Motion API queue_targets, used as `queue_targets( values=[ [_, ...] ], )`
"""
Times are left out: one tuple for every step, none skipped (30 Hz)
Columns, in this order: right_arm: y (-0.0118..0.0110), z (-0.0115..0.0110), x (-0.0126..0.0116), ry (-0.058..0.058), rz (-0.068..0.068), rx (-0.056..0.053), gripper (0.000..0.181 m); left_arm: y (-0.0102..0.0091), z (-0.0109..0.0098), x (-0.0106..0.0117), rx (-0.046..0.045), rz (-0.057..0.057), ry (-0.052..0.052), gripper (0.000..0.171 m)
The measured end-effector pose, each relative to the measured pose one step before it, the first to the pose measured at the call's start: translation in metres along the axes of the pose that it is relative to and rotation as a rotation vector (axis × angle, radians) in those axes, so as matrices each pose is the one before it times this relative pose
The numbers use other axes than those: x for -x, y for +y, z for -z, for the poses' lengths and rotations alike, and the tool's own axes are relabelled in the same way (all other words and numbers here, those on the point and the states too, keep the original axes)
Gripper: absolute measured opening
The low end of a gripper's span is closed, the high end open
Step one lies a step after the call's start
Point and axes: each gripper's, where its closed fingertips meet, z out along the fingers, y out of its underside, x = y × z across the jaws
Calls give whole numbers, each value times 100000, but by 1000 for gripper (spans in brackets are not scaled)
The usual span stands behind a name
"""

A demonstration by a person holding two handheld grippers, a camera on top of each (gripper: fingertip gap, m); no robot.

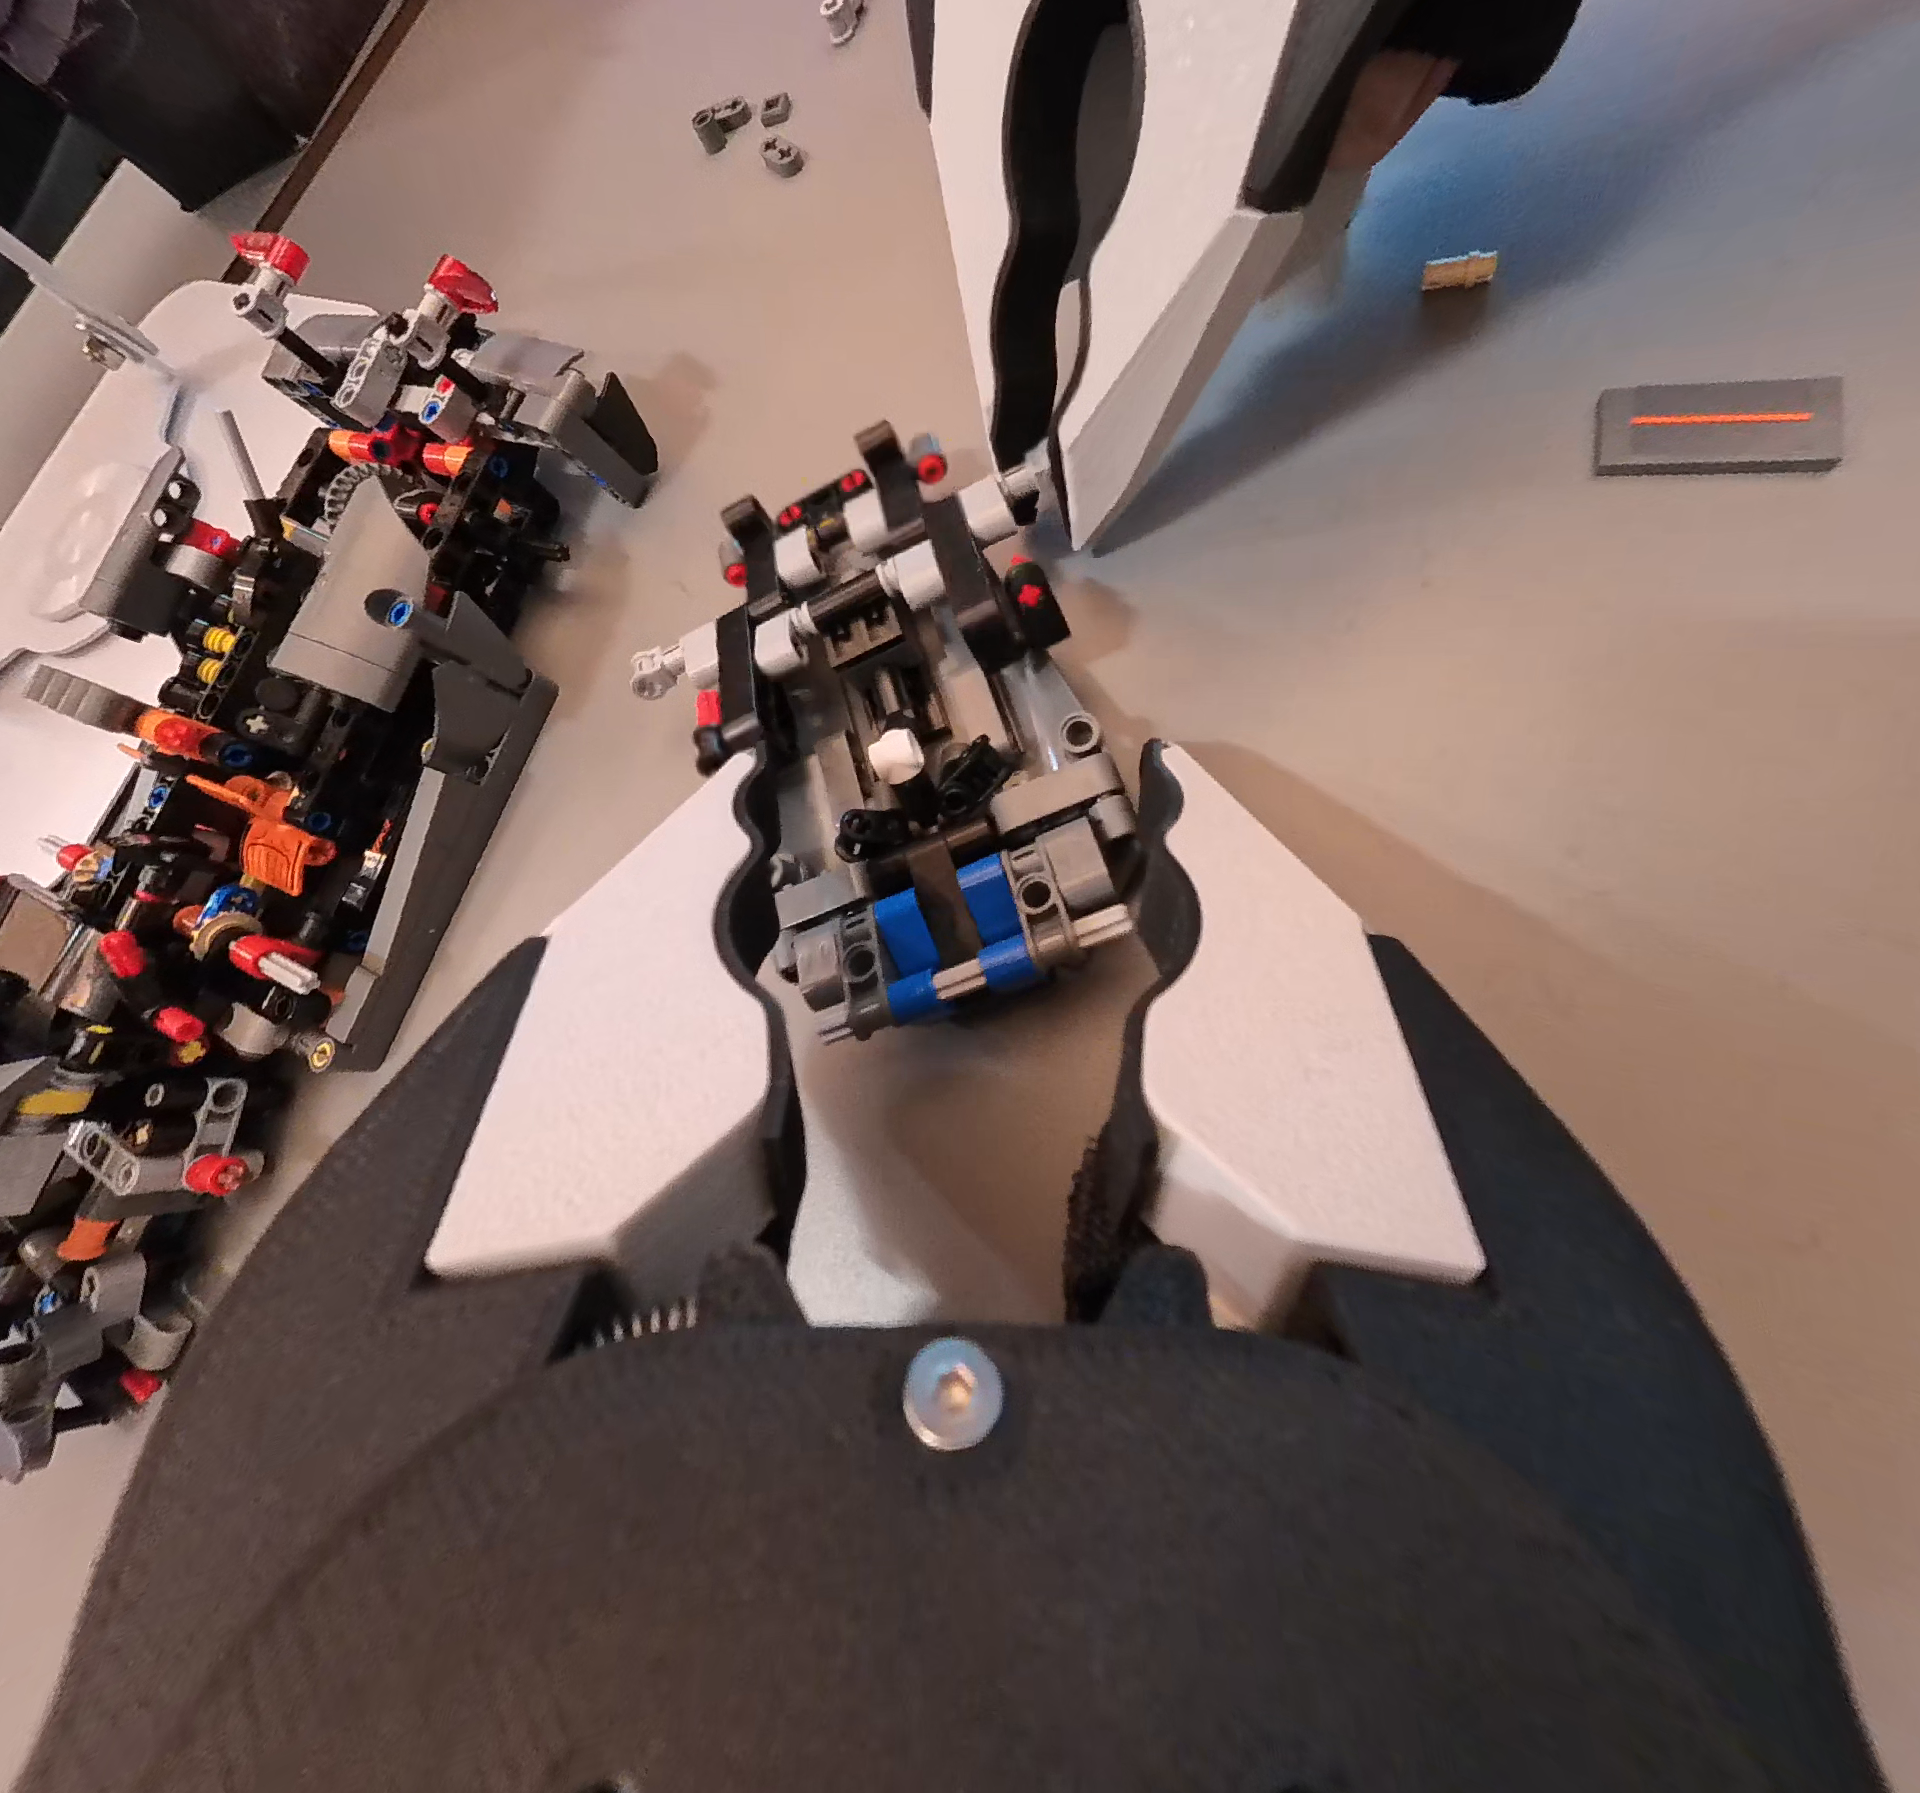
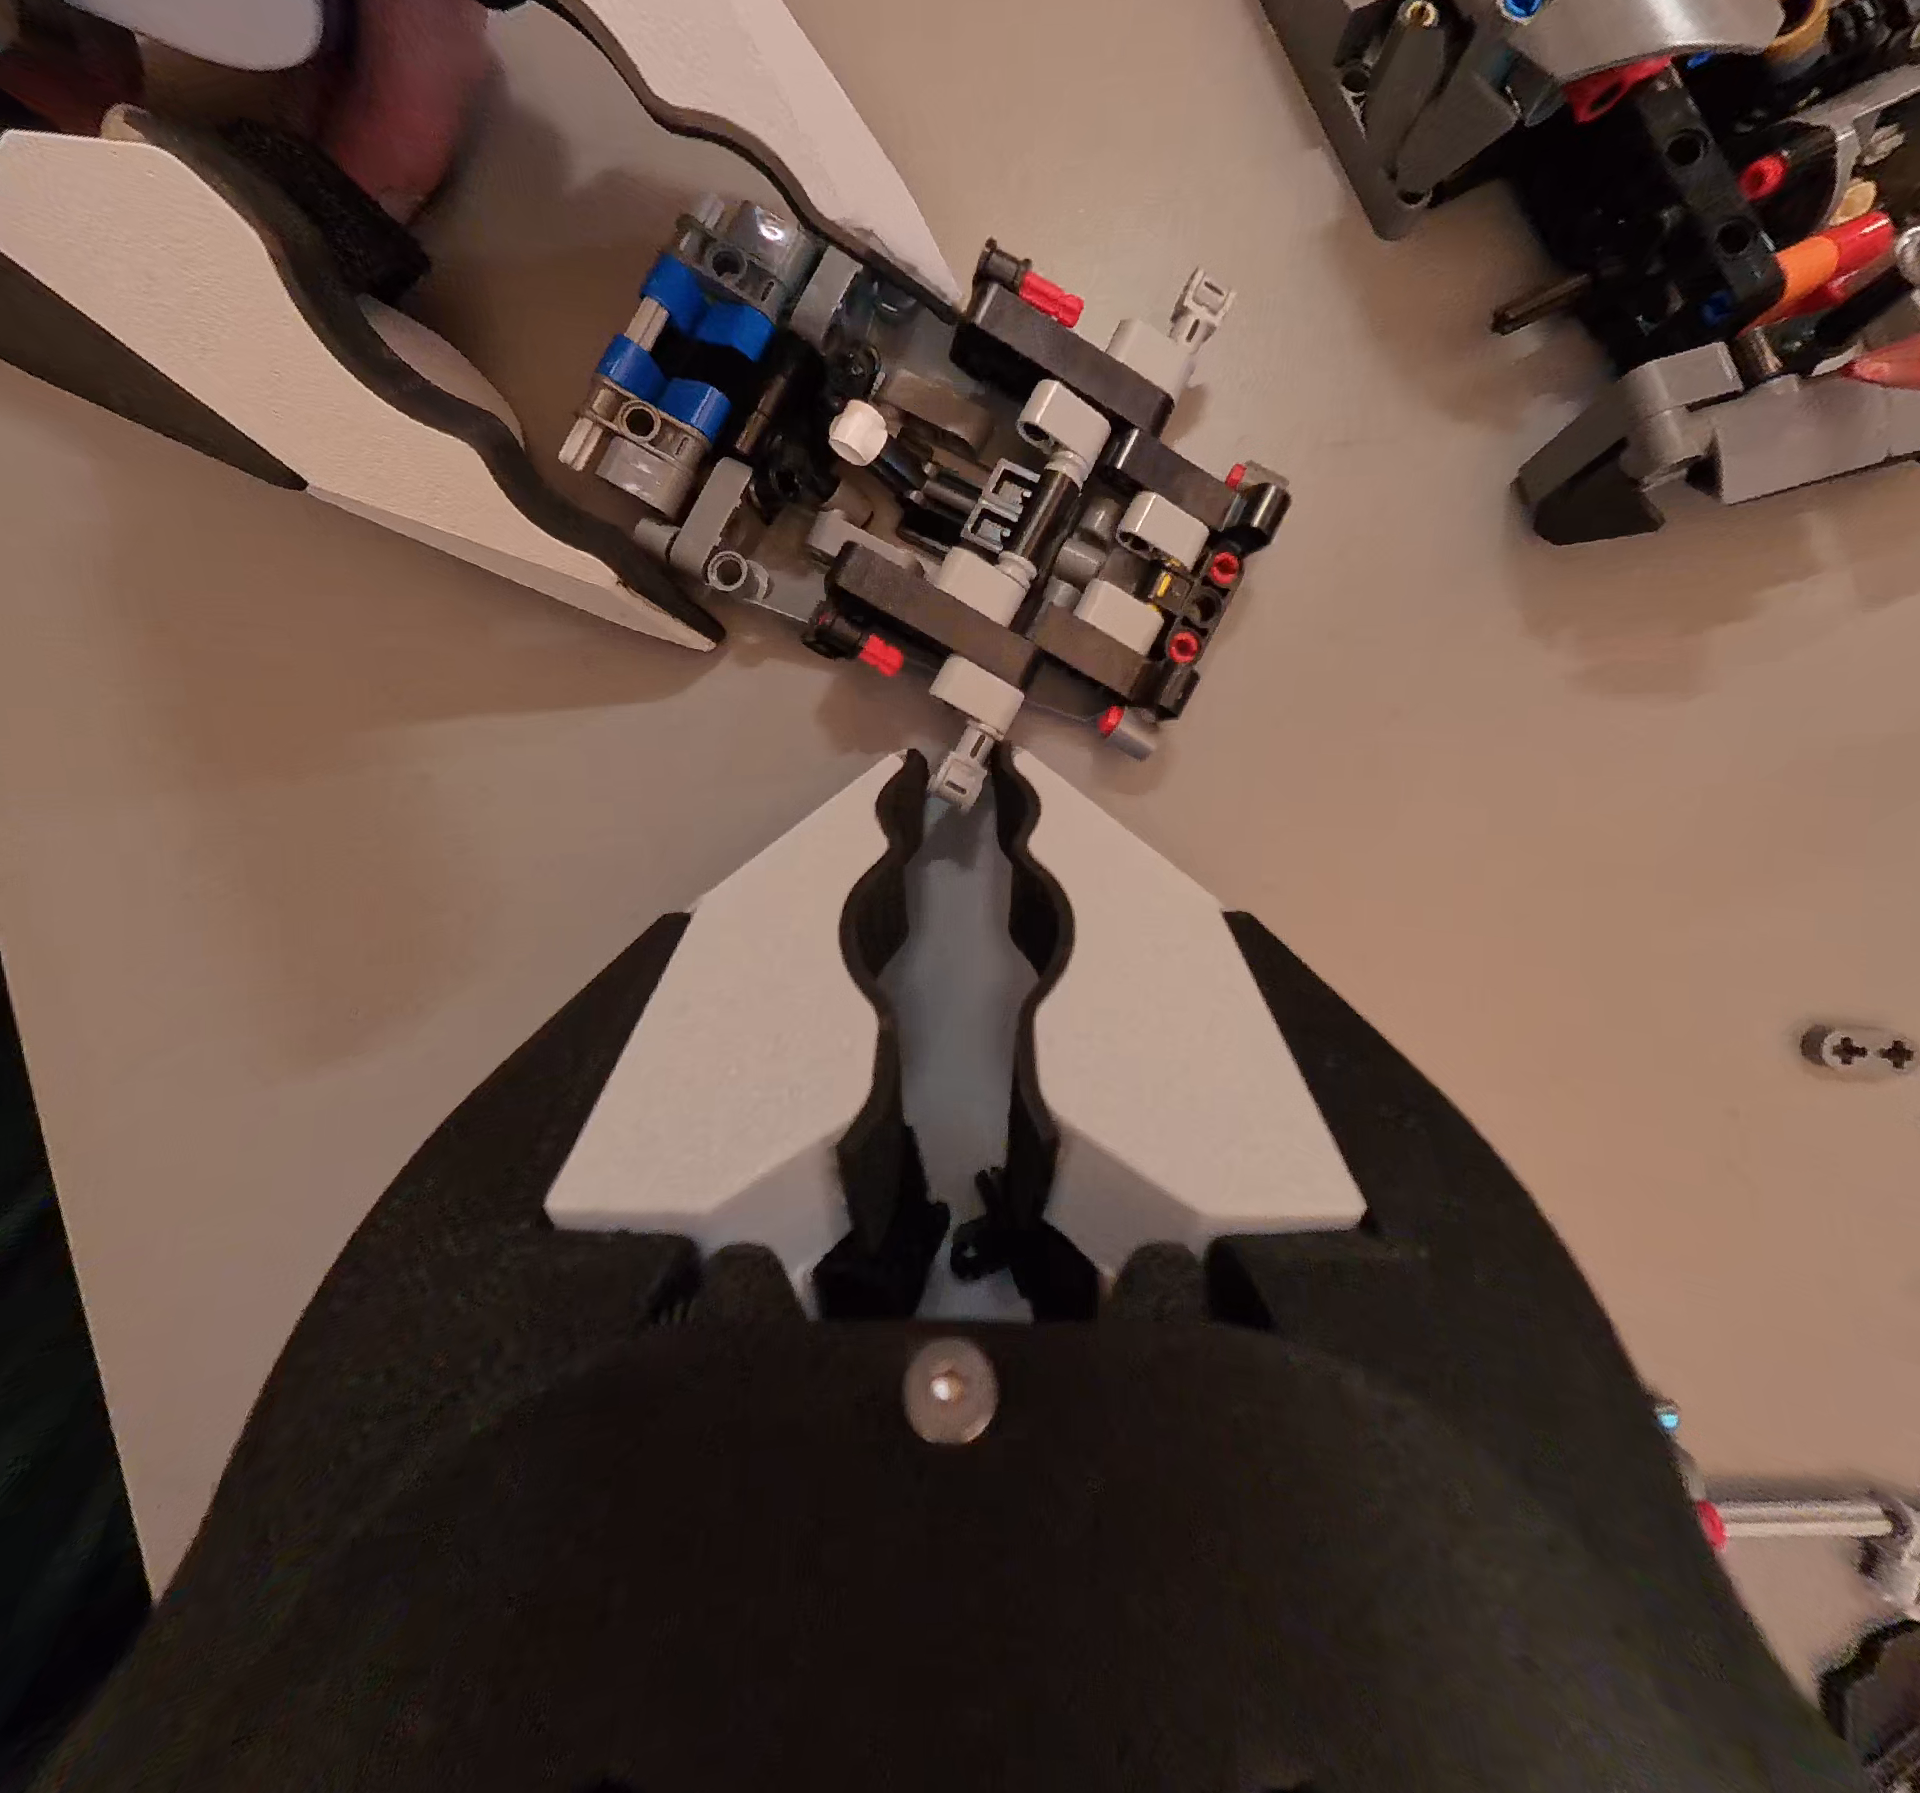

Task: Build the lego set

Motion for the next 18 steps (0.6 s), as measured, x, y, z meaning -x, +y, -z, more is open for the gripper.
queue_targets(
  values=[
    [59, 10, -72, 324, -489, 98, 14, -11, 33, 63, -84, -211, -645, 68],
    [36, 62, -107, 582, -572, -91, 16, 3, 50, 43, -143, -459, -748, 69],
    [-14, 111, -68, 388, -619, -444, 18, 10, 60, 42, -170, -601, -850, 69],
    [-10, 114, -3, 43, -598, -483, 19, 45, 89, 36, -55, -337, -676, 70],
    [62, 103, 6, 17, -490, -82, 20, 102, 130, 34, 83, 162, -313, 71],
    [137, 58, -14, 192, -283, 233, 22, 117, 141, 111, 126, 462, -565, 72],
    [120, 20, 30, 57, -186, 133, 23, 90, 174, 158, -101, 379, -763, 73],
    [98, -8, 53, -75, -169, 88, 23, 94, 164, 71, 321, 752, -29, 73],
    [90, -45, 54, -28, -40, 201, 23, 153, 119, 29, 1039, 1646, 658, 77],
    [47, -63, 47, 135, 43, 68, 24, 157, 108, 174, 1029, 1737, -152, 79],
    [-34, -59, 39, 25, -40, -243, 24, 75, 113, 251, 194, 1026, -621, 80],
    [-52, -36, 45, -200, -176, -85, 25, 187, 77, 206, 731, 966, -416, 82],
    [-41, -22, 24, -55, -30, 61, 25, 302, 63, 151, 1481, 739, -127, 84],
    [-65, -27, 25, 42, 220, -41, 23, 307, 45, 125, 1515, 729, -100, 85],
    [-40, -39, 42, -51, 256, 79, 22, 192, 59, 98, 698, 837, -127, 86],
    [-18, -44, 62, 0, 217, 274, 21, 58, 47, -26, -101, 567, 312, 85],
    [-36, -42, 91, -93, 269, 109, 21, 42, 11, -131, -104, 352, 724, 84],
    [-32, -37, 126, -336, 212, 63, 22, 24, -9, -57, 22, 649, 400, 83]
  ],
)
